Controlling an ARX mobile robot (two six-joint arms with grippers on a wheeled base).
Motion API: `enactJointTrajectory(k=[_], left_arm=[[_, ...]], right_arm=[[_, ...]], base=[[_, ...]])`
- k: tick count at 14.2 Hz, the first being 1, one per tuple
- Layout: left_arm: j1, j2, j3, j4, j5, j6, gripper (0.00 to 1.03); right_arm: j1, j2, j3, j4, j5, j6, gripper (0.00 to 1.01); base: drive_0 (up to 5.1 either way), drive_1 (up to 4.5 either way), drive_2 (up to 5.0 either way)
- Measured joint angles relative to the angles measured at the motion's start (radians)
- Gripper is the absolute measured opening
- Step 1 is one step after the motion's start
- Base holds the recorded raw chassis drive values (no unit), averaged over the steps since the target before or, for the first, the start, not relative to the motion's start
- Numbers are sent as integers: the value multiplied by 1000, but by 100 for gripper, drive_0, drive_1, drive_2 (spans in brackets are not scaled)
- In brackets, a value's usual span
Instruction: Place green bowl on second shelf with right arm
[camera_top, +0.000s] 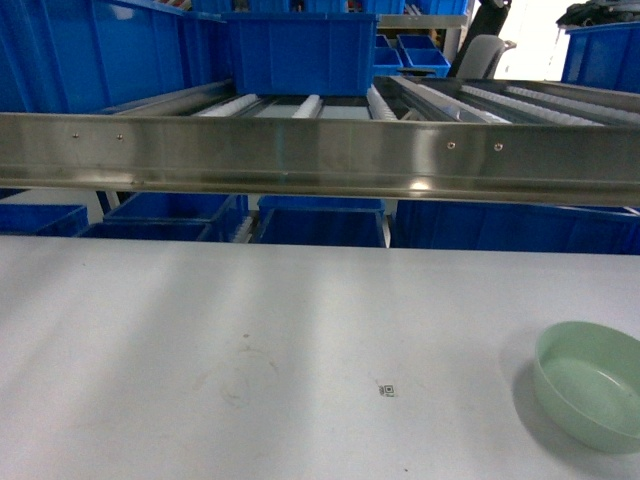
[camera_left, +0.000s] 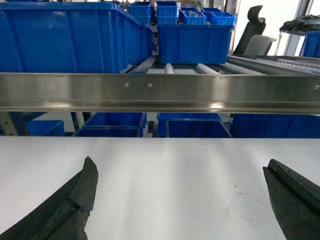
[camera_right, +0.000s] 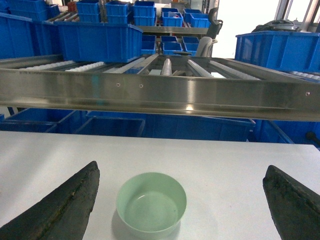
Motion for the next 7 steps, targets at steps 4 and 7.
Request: enactJointTrajectory(k=[4, 7], left_arm=[[0, 0, 0, 0, 0, 0, 98], [0, 0, 0, 0, 0, 0, 98]], right_arm=[[0, 0, 0, 0, 0, 0, 98], [50, 55, -1, 120, 54, -12, 98]], base=[[0, 0, 0], [0, 0, 0]])
